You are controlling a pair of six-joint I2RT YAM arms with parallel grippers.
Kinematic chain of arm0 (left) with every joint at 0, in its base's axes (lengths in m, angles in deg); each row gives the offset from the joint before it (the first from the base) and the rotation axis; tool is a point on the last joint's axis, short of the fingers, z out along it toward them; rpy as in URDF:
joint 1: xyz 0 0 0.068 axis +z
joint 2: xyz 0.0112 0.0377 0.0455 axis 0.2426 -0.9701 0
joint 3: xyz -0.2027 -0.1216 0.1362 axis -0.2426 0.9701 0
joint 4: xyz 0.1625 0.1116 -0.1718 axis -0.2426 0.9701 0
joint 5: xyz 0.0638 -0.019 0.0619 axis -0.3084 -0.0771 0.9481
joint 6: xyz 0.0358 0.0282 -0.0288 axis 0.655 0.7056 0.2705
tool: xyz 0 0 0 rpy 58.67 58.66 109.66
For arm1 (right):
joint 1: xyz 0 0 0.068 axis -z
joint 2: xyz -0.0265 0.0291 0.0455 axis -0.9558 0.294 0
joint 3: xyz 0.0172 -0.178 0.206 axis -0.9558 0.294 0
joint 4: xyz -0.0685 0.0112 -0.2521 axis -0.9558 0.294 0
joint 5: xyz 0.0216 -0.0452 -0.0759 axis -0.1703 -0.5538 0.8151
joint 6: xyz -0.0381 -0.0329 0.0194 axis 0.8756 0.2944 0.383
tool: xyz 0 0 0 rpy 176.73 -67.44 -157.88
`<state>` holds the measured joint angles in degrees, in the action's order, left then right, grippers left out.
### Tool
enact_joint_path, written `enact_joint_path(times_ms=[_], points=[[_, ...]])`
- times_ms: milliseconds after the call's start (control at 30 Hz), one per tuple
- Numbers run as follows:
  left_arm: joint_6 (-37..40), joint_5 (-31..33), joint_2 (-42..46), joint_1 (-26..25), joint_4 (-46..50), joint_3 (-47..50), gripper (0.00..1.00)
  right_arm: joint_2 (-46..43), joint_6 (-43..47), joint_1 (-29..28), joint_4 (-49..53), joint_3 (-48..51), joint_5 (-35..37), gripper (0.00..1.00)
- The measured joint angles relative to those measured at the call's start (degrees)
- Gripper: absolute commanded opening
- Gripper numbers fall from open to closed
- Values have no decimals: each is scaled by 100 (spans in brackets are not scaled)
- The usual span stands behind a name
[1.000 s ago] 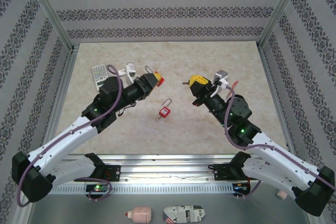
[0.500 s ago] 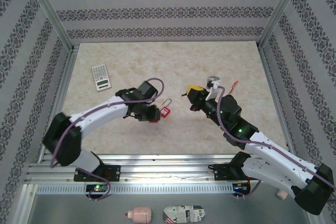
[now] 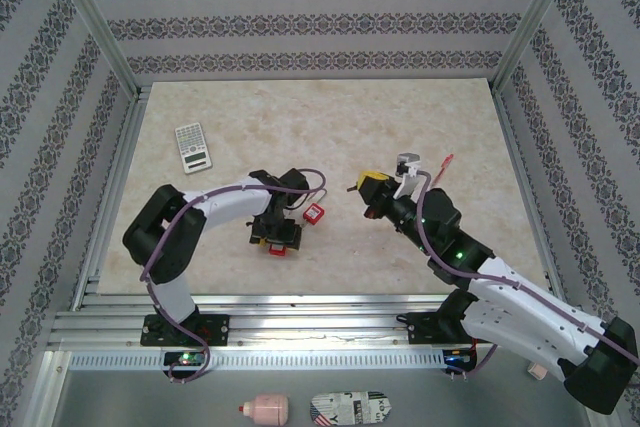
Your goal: Unlock with the key
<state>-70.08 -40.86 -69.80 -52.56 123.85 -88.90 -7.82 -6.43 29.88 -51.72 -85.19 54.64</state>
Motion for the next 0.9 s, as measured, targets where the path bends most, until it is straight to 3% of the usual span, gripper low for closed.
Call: enact_joint_path(times_ms=[100, 267, 367, 467, 667, 900], points=[[-144, 46, 522, 42, 28, -61, 87, -105, -15, 0, 17, 22, -4, 0], [-645, -9, 2271, 146, -444, -297, 91, -238, -136, 0, -20, 22, -7, 0], [-1207, -247, 3335, 184, -1576, -35, 90, -284, -203, 0, -127, 20, -9, 0], [-2011, -619, 3985, 190, -3257, 815, 89, -271, -275, 0, -245, -35, -46, 0], [-3720, -1167, 3390, 188, -6752, 2538, 85, -46, -422, 0, -640, -361, -243, 0], [-4428, -1174, 3095, -2, -9040, 2903, 80, 214, -835, 0, -1290, -367, -380, 0]])
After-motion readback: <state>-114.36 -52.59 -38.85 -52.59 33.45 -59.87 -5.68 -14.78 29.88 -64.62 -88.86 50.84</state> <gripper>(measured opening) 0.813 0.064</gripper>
